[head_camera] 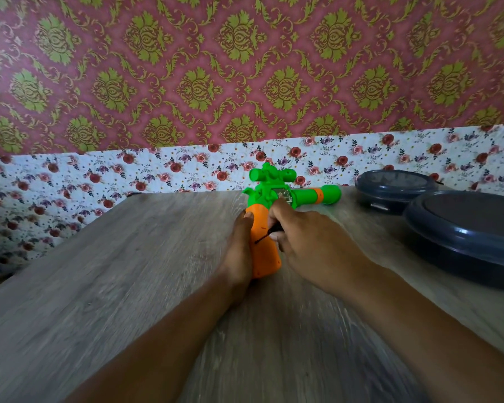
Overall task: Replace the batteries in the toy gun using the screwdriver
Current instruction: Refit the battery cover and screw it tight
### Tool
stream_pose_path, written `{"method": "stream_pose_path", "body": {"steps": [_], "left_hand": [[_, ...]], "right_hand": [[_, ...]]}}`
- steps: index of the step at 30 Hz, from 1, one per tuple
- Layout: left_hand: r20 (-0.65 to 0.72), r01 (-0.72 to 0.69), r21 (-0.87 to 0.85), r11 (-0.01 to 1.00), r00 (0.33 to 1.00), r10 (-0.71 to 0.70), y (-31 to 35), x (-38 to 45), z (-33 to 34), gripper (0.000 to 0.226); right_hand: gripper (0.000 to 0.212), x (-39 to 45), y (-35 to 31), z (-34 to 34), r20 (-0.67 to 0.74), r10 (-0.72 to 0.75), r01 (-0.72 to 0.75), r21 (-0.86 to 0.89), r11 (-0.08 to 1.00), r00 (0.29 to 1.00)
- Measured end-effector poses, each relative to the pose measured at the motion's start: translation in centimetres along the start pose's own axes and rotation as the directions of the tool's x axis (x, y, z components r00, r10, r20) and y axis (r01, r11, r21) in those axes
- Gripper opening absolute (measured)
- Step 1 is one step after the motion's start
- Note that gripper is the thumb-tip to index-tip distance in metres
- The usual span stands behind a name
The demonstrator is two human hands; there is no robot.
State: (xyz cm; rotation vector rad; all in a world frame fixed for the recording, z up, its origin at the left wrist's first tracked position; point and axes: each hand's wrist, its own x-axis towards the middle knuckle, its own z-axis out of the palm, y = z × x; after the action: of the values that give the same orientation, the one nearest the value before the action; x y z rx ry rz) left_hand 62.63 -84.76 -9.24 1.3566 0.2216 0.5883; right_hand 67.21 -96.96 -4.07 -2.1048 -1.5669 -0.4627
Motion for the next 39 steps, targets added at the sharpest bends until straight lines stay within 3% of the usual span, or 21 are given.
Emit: {"method": "stream_pose_path", "body": {"steps": [3, 7, 11, 14, 17, 21, 23, 26, 29, 35, 39], "left_hand": [[0.013, 0.017, 0.006, 1.000, 1.000, -0.018, 0.0, 0.1, -0.1, 0.047], [-0.019, 0.030, 0.015, 0.999, 0.999, -0.030, 0.3, 0.1, -0.1, 0.048], [0.018, 0.056, -0.025, 0.998, 0.998, -0.056, 0.3, 0.0, -0.3, 0.050], [0.084, 0.082, -0.062, 0.995, 0.994, -0.076, 0.1, 0.0, -0.4, 0.056], [0.067, 0.051, -0.029, 0.998, 0.997, -0.049, 0.1, 0.1, -0.4, 0.055], [0.020, 0.004, 0.018, 1.000, 1.000, -0.004, 0.3, -0.1, -0.2, 0.044], [0.013, -0.004, 0.030, 1.000, 1.000, 0.004, 0.3, -0.2, -0.2, 0.042], [0.042, -0.013, 0.053, 0.999, 0.999, 0.010, 0.3, -0.3, -0.3, 0.042], [0.049, 0.014, 0.049, 0.999, 0.999, -0.016, 0.2, -0.1, -0.5, 0.044], [-0.019, 0.033, 0.063, 0.997, 0.999, -0.032, 0.1, 0.2, -0.5, 0.047], [-0.032, 0.026, 0.039, 0.999, 0.999, -0.025, 0.2, 0.2, -0.5, 0.045]], "right_hand": [[0.019, -0.1, -0.4, -0.2, 0.029, -0.038, 0.036, 0.052, 0.998, 0.999], [0.010, -0.2, -0.4, -0.6, 0.035, -0.048, 0.045, 0.093, 0.995, 0.998], [0.015, -0.1, -0.5, -0.9, 0.053, -0.024, 0.025, -0.015, 1.000, 0.998], [0.019, -0.2, -0.6, -0.5, 0.003, -0.061, 0.061, -0.123, 0.990, 0.998], [0.020, -0.3, -0.3, -0.1, -0.093, -0.132, 0.127, -0.063, 0.990, 0.987], [0.018, -0.4, 0.1, -0.3, -0.135, -0.109, 0.111, 0.009, 0.994, 0.985], [0.009, -0.5, 0.0, -0.4, -0.170, -0.127, 0.120, -0.047, 0.992, 0.977], [0.021, -0.5, 0.0, -0.2, -0.179, -0.094, 0.065, -0.162, 0.985, 0.979], [0.020, -0.5, 0.0, -0.1, -0.114, -0.074, 0.059, -0.131, 0.990, 0.991], [0.005, -0.1, 0.9, -0.1, 0.060, -0.028, 0.022, 0.093, 0.995, 0.998], [0.006, -0.1, 0.5, 0.2, 0.051, -0.024, 0.016, 0.139, 0.990, 0.998]]}}
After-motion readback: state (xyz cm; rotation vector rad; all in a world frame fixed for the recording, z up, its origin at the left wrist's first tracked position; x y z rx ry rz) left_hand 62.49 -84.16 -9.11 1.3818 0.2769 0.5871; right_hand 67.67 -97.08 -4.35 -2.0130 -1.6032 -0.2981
